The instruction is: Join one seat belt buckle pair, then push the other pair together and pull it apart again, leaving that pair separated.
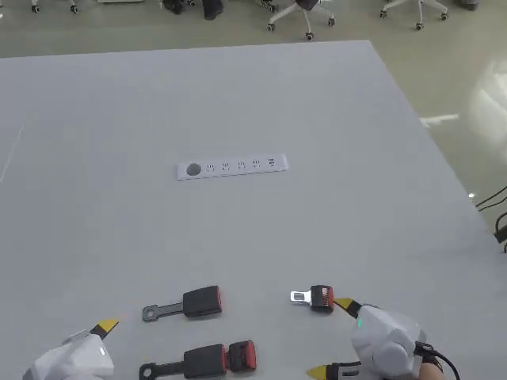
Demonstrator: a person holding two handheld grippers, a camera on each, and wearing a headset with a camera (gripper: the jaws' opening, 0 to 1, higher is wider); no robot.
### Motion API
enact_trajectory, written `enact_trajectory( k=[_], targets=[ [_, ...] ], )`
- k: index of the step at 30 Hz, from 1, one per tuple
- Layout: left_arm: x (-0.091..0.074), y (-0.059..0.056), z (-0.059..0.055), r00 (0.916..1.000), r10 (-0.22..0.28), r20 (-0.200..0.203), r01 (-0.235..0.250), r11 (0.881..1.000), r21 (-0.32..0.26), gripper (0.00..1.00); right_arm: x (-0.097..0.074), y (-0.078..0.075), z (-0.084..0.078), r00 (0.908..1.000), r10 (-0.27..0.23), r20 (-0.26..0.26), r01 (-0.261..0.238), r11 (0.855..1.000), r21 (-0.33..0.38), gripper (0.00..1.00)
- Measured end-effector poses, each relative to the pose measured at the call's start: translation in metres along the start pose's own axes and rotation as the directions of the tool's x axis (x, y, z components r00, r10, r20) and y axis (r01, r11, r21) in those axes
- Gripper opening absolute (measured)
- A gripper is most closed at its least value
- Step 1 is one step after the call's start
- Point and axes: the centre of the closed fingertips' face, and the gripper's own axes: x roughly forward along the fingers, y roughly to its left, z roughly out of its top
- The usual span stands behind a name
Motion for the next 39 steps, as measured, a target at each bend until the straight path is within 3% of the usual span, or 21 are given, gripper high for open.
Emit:
enact_trajectory(
  k=[4,8,11,13,17,21,23,25,27,31,37,39],
  targets=[
    [-0.017,-0.006,-0.006,0.9998,0.018,0.012,-0.018,0.999,-0.028,0.95,-0.019,0.003,0.003,0.9997,-0.024,0.005,0.023,1.000,0.015,0.81],
    [-0.031,-0.005,-0.013,0.9982,0.058,0.014,-0.057,0.996,-0.065,0.96,-0.037,0.009,0.003,0.9994,-0.035,0.000,0.035,0.999,0.012,0.82],
    [-0.049,-0.001,-0.021,0.9934,0.111,0.029,-0.107,0.989,-0.100,0.98,-0.052,0.008,0.007,0.9978,-0.063,0.019,0.063,0.998,0.006,0.86],
    [-0.053,0.000,-0.025,0.9913,0.125,0.041,-0.118,0.983,-0.138,0.99,-0.058,0.009,0.009,0.9971,-0.071,0.027,0.071,0.997,-0.005,0.89],
    [-0.062,-0.008,-0.036,0.9898,0.142,0.013,-0.138,0.979,-0.153,1.00,-0.065,0.010,0.005,0.9964,-0.077,0.037,0.076,0.997,0.013,0.92],
    [-0.065,-0.016,-0.040,0.9887,0.149,0.017,-0.144,0.976,-0.162,1.00,-0.067,0.016,0.001,0.9933,-0.085,0.079,0.085,0.996,0.003,0.99],
    [-0.066,-0.023,-0.042,0.9878,0.156,0.011,-0.152,0.975,-0.164,1.00,-0.067,0.020,-0.004,0.9945,-0.076,0.072,0.075,0.997,0.008,1.00],
    [-0.067,-0.019,-0.047,0.9872,0.159,0.007,-0.156,0.974,-0.164,1.00,-0.070,0.024,-0.008,0.9956,-0.071,0.060,0.069,0.997,0.037,1.00],
    [-0.067,-0.024,-0.042,0.9854,0.170,0.002,-0.169,0.976,-0.138,1.00,-0.073,0.024,-0.013,0.9962,-0.071,0.051,0.068,0.996,0.062,1.00],
    [-0.066,-0.017,-0.043,0.9803,0.196,0.025,-0.192,0.974,-0.118,1.00,-0.080,0.021,-0.019,0.9955,-0.077,0.055,0.074,0.996,0.056,1.00],
    [-0.061,-0.018,-0.047,0.9811,0.189,0.044,-0.182,0.975,-0.129,1.00,-0.088,0.015,-0.022,0.9943,-0.087,0.062,0.083,0.995,0.055,1.00],
    [-0.059,-0.018,-0.049,0.9803,0.195,0.030,-0.191,0.975,-0.115,1.00,-0.087,0.014,-0.024,0.9951,-0.082,0.056,0.079,0.995,0.058,1.00]
  ],
)
